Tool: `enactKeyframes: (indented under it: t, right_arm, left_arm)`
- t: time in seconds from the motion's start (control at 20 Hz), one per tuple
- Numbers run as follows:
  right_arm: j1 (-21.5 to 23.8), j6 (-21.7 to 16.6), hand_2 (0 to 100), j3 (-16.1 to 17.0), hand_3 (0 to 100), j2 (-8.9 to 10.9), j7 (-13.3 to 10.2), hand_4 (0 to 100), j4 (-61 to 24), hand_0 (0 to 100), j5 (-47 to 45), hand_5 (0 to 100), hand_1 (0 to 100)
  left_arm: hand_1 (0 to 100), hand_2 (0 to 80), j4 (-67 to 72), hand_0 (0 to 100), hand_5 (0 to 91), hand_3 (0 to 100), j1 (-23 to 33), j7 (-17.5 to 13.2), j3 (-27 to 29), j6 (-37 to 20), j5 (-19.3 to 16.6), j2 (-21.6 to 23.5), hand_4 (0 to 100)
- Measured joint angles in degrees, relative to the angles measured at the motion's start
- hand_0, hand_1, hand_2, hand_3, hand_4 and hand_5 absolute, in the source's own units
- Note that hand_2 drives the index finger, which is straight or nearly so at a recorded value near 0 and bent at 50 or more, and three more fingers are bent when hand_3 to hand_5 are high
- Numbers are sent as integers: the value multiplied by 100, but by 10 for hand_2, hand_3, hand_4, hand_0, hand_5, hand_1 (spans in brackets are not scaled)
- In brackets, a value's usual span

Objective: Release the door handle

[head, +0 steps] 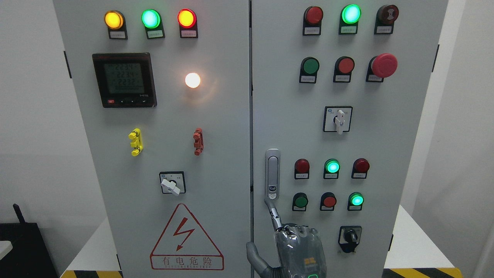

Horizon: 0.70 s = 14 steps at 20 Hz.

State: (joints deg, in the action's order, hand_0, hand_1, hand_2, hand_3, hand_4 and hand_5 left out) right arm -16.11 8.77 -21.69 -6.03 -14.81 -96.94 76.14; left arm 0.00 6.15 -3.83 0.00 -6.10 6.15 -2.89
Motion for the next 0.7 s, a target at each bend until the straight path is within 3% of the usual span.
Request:
enactKeyframes:
  t: [0.7]
  right_arm:
    - [-160, 61, 0, 22, 1000, -29, 22, 1000, 207, 352, -26, 1000, 344]
  left_arm:
    - [389, 0, 0, 120, 0, 0, 0, 0, 0, 0, 0, 0, 0]
